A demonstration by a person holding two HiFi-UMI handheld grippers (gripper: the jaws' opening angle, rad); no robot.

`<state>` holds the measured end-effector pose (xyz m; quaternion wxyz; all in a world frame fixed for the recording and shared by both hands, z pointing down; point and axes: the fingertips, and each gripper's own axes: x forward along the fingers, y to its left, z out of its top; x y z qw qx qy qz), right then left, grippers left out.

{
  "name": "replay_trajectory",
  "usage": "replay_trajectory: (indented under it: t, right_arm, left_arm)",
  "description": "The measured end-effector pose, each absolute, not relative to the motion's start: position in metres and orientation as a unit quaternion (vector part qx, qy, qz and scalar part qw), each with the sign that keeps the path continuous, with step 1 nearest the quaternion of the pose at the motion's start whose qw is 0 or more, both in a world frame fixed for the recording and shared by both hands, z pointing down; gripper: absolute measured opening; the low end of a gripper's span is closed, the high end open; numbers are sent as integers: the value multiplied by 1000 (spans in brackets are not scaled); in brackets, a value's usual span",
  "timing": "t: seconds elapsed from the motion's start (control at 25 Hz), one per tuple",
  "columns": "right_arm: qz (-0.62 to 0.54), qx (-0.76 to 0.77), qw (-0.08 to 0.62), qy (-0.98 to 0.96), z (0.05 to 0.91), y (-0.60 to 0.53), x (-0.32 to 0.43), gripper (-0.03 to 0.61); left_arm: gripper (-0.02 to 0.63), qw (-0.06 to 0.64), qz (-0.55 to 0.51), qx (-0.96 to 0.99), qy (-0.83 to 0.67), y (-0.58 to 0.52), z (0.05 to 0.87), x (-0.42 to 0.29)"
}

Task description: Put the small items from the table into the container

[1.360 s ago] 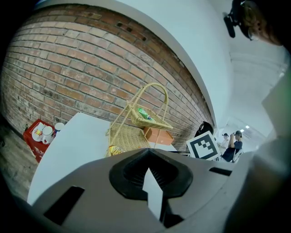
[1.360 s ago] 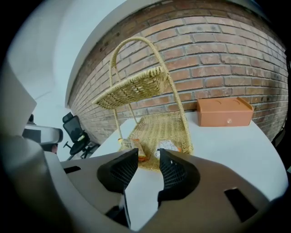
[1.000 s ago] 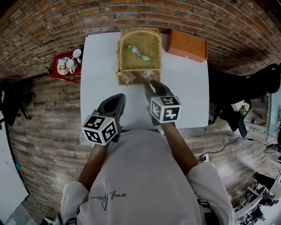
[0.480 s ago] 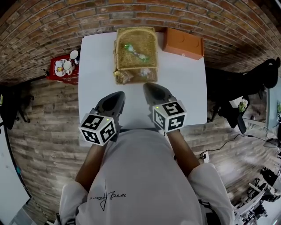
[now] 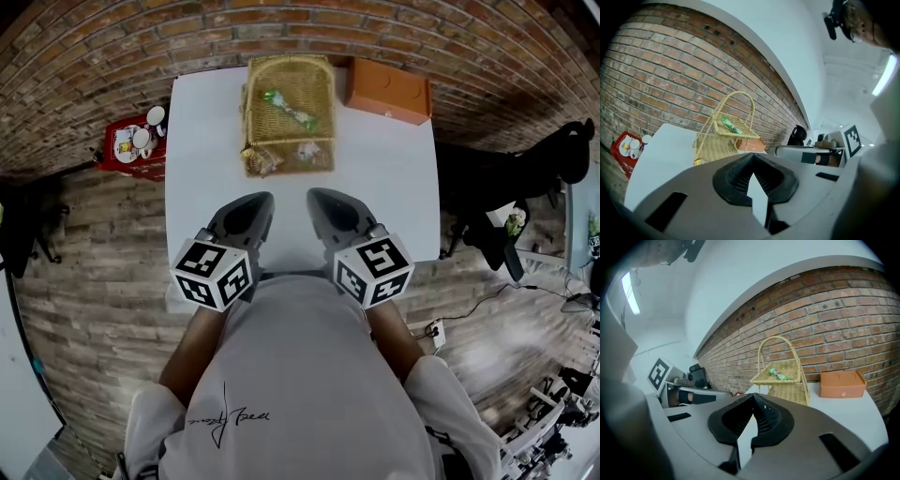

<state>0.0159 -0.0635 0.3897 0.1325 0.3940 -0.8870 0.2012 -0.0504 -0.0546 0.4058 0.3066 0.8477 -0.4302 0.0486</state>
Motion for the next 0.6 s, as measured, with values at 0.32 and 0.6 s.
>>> replay_trajectory:
  t: [0.32,0.6]
  right_arm:
    - [204,377,119,-896,380,-56,16,21]
    - [203,339,105,-912,365,-49,6,20]
  left_arm:
    - [9,303,48,853,-421,-52,401,-50]
    - [9,299,50,859,-414,-54,397,-50]
